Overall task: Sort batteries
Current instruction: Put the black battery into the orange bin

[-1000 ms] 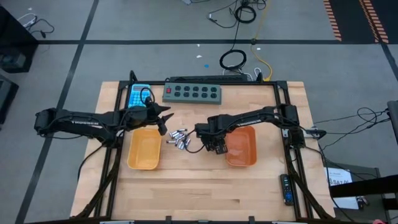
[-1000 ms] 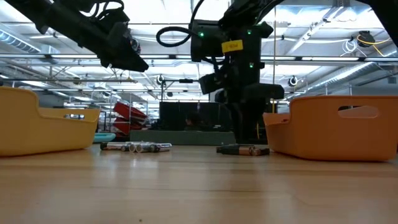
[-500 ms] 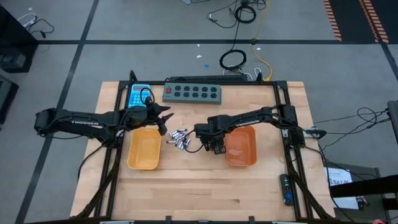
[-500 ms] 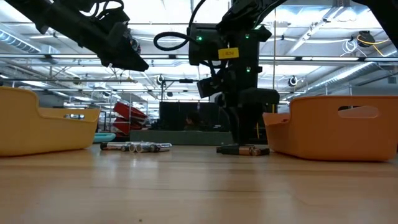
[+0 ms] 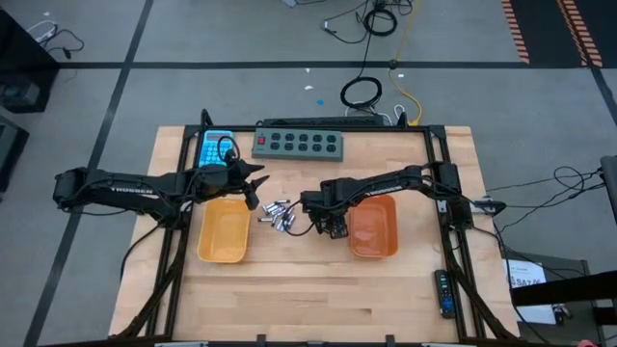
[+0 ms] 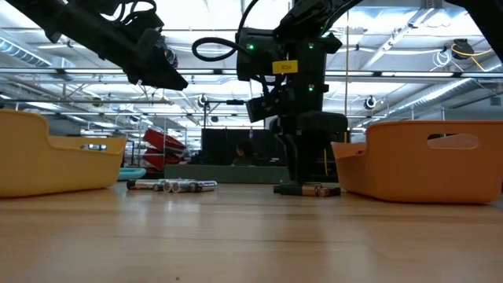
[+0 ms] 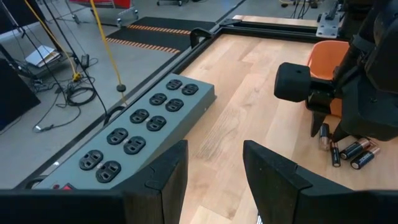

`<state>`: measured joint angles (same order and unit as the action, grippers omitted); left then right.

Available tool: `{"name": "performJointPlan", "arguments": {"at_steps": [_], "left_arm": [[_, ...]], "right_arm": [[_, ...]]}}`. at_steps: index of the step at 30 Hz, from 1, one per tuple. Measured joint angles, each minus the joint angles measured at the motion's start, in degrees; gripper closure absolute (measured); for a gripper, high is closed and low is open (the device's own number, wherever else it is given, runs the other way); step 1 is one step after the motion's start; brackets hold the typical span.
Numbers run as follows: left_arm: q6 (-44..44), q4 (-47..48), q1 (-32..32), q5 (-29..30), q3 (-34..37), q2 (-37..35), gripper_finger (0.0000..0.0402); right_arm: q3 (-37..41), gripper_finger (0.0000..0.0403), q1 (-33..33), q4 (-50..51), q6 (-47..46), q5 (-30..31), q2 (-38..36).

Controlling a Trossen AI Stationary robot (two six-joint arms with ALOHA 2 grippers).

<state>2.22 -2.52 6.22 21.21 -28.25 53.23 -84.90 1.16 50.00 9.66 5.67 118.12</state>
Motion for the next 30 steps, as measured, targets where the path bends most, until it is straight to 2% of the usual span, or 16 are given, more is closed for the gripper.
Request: {"name": "performJointPlan", "arguments": {"at_steps": [17, 20, 26, 30], "left_arm": [[0.04, 0.08, 0.01, 0.0, 0.02, 0.0, 0.0236], [0.04, 0.07, 0.02, 0.0, 0.02, 0.0, 0.0236], [-0.01, 0.02, 0.02, 0.0, 0.02, 0.0, 0.0236], [-0.03, 0.0, 0.02, 0.02, 0.02, 0.0, 0.0236]], "right_arm": [[-0.13, 0.0274, 0.8, -0.48, 2.11, -0.26, 3.37], [-0.11, 0.0294, 1.09, -0.39, 2.24, -0.76, 3.44], [-0.02, 0.038, 1.27, -0.99, 3.46, -0.78, 3.53], [-0.02, 0.0382, 1.43, -1.86, 3.46, 0.42, 3.57]]}}
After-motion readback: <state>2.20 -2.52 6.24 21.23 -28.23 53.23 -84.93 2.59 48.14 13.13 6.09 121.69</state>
